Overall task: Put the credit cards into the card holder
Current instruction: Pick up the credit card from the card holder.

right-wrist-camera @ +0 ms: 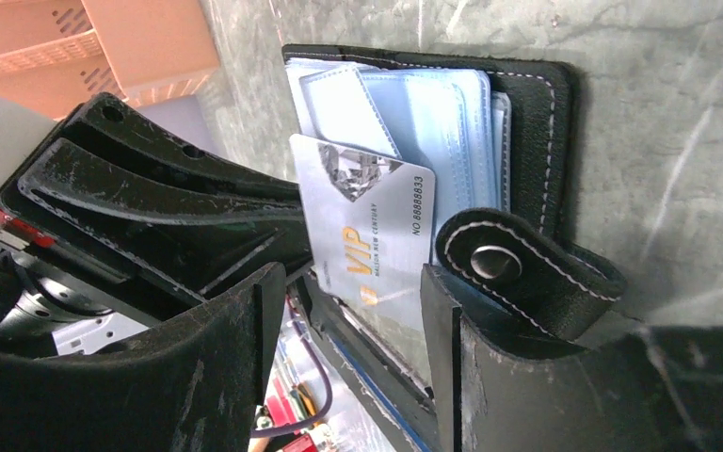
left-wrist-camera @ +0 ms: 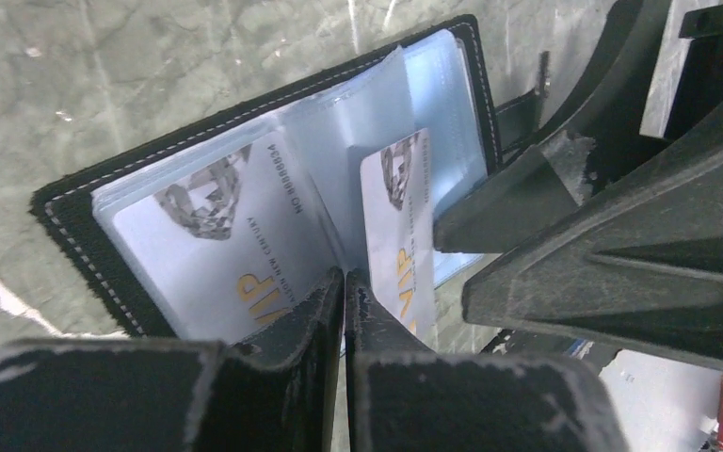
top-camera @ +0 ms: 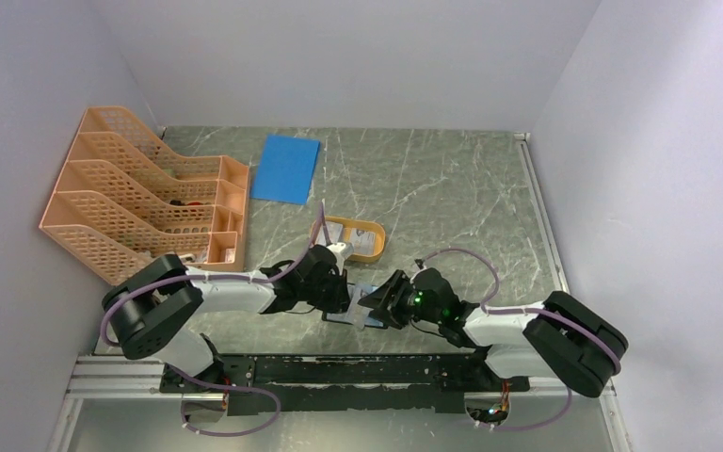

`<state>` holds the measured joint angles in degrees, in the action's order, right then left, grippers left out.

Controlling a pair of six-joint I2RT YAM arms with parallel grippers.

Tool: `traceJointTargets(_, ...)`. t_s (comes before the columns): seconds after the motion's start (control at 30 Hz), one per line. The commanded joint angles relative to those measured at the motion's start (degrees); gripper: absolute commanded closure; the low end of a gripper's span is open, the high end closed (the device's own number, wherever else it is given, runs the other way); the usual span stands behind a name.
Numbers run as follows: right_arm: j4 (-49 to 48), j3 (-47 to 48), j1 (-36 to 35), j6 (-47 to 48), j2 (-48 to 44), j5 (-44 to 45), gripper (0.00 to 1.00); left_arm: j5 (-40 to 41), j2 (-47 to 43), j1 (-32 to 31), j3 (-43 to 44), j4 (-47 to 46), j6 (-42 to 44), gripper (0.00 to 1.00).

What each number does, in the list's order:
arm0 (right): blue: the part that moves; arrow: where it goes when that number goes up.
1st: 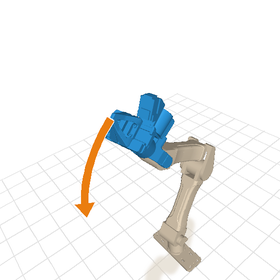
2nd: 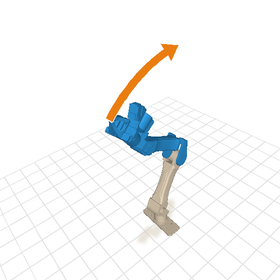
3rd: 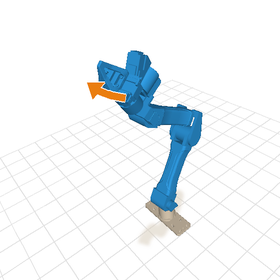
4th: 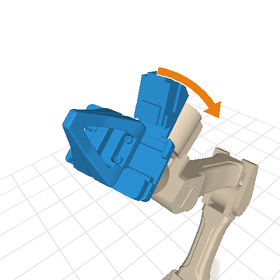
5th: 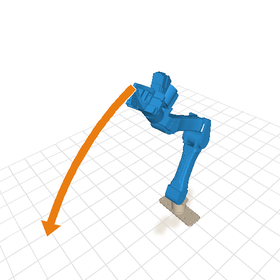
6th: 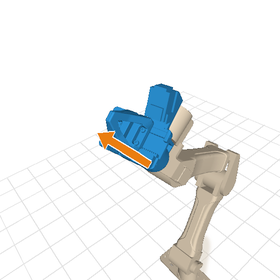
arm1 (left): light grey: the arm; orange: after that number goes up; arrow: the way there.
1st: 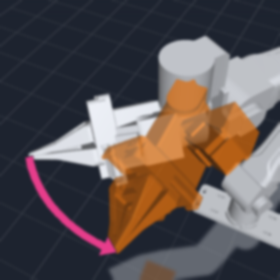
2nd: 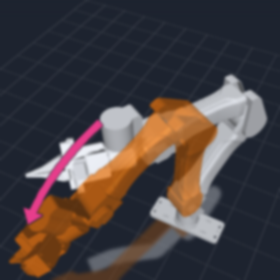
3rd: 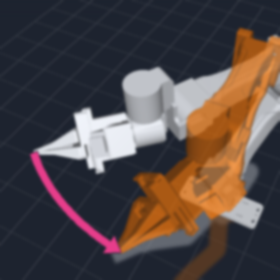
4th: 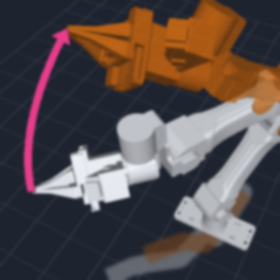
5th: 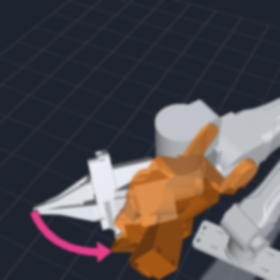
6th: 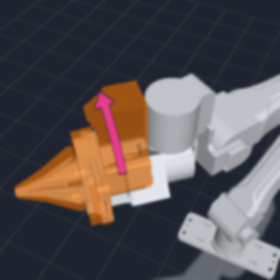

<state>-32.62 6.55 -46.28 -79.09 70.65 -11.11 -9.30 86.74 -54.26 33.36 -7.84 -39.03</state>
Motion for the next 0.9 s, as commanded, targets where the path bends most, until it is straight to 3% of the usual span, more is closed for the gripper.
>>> traceJointTargets(0.0,0.5,0.12,-0.78,0.74,2.89,0.87,0.41,-0.83,2.32,-1.31,-0.7,-1.3,-0.56,0.89)
traceJointTargets(0.37,-1.31,-0.44,-0.92,1.02,4.23,1.37,0.41,0.41,-1.1,-1.68,-0.32,-0.03,-1.36,0.89)
traceJointTargets(0.67,-1.02,2.3,-1.11,3.58,4.7,0.14,0.37,-7.2,-0.6,-1.81,0.08,-6.08,-3.13,0.89)
traceJointTargets(0.87,-0.3,1.95,-1.09,3.06,4.33,0.62,0.37,-7.45,-1.12,-2.06,0.21,-5.85,-3.2,0.89)
